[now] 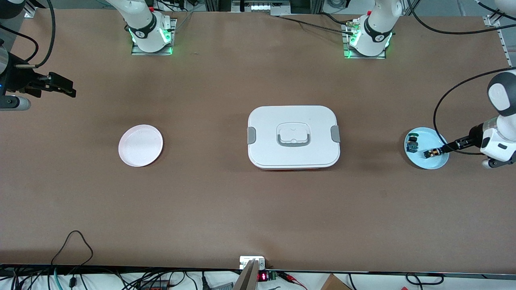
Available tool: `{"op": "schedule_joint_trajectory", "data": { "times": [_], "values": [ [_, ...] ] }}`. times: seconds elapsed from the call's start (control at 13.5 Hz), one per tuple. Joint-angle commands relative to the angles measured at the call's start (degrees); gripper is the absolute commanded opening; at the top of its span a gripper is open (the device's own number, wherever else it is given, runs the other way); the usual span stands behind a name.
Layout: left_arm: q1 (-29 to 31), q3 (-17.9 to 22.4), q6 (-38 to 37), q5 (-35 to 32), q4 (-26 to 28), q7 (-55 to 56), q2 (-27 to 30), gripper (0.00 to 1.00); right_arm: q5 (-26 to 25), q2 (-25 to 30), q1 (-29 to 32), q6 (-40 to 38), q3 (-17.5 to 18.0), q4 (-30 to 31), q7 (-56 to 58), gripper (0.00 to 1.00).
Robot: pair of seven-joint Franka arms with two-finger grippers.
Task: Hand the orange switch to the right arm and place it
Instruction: 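Lower the left gripper onto the orange switch in the dish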
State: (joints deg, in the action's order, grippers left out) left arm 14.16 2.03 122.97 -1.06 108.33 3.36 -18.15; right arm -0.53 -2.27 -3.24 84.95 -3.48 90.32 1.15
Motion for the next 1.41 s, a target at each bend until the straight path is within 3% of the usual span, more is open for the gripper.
{"op": "schedule_joint_trajectory", "data": {
  "times": [0.0,0.22,0.67,0.89,1.33],
  "values": [
    [1.7,-0.4,4.7,0.3,2.3,-1.3,-1.4,1.0,0.6,0.6,-0.1,-0.8,0.1,-0.2,-1.0,1.0],
    [1.8,-0.5,17.5,0.4,9.3,-3.5,-1.9,1.0,0.7,0.5,-0.1,-0.2,0.1,-0.2,-1.0,1.0],
    [3.4,-0.5,28.8,0.4,15.1,-6.0,-3.6,1.0,0.6,0.6,-0.2,0.4,0.1,-0.1,-1.1,1.0],
    [4.8,-0.5,32.8,0.3,15.5,-7.0,-6.3,1.0,0.6,0.6,-0.2,0.4,0.1,-0.1,-1.1,1.0],
    [6.0,-1.0,33.1,0.4,16.3,-8.4,-6.5,1.0,0.6,0.6,-0.2,0.4,0.1,-0.1,-1.1,1.0]
  ]
}}
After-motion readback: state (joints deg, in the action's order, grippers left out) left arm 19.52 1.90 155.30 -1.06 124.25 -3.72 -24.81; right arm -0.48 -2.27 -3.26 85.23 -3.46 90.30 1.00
